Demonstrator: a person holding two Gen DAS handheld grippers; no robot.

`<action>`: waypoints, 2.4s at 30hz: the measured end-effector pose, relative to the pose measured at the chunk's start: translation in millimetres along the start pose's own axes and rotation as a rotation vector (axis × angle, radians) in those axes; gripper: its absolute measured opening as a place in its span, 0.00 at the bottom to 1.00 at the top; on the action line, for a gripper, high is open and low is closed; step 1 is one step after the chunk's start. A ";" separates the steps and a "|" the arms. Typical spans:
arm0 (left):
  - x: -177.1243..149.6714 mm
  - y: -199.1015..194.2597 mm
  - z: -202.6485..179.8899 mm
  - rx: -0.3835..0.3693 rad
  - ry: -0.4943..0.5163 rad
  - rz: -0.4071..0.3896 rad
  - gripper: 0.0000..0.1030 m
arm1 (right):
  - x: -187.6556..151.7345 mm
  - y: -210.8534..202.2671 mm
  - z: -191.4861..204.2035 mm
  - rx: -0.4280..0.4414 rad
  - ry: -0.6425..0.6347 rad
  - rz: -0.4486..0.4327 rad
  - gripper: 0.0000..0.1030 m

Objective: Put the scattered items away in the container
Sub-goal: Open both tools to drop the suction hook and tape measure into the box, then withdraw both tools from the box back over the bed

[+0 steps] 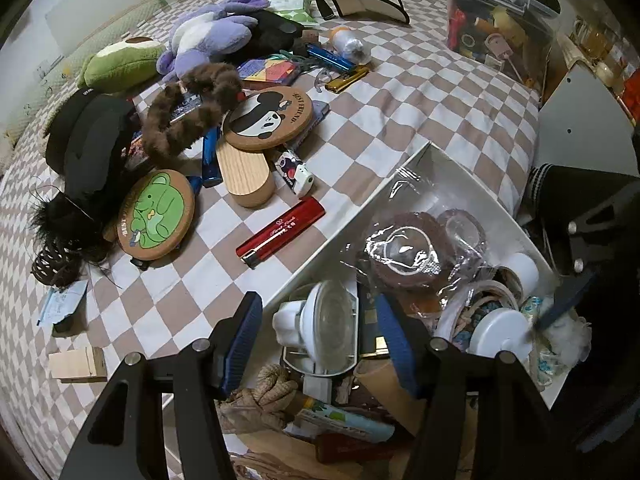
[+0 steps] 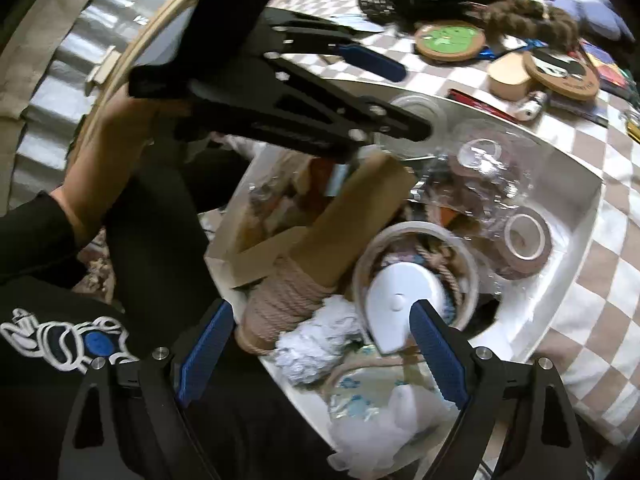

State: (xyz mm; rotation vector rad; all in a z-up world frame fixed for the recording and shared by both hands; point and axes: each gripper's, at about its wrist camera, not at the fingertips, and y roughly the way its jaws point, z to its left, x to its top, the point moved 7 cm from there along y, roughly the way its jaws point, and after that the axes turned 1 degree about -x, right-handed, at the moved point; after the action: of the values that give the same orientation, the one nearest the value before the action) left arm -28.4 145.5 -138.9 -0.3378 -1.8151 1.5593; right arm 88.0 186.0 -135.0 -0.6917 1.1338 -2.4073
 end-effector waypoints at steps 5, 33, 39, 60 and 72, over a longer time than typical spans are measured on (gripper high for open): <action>-0.4 -3.1 -7.7 -0.048 -0.010 -0.002 0.58 | -3.0 7.8 9.7 0.047 -0.017 0.034 0.87; -9.9 -12.9 0.9 -0.004 -0.032 -0.023 0.74 | 11.9 32.6 -12.0 -0.051 0.054 0.067 0.89; -9.9 -19.3 3.2 0.018 -0.023 -0.057 0.93 | 29.5 13.7 -7.3 -0.053 0.033 -0.017 1.00; -11.3 -36.0 31.2 0.098 -0.078 -0.118 0.99 | 65.5 10.3 -20.6 -0.152 0.042 -0.099 1.00; -0.9 -52.0 68.2 0.178 -0.176 -0.179 0.99 | 96.2 -5.8 -28.8 -0.195 0.065 -0.194 1.00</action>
State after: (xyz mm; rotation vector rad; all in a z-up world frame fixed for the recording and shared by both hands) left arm -59.8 81.1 -91.8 0.0463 -1.7662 1.6497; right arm -6.8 155.3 -120.7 -0.8248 1.4006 -2.5166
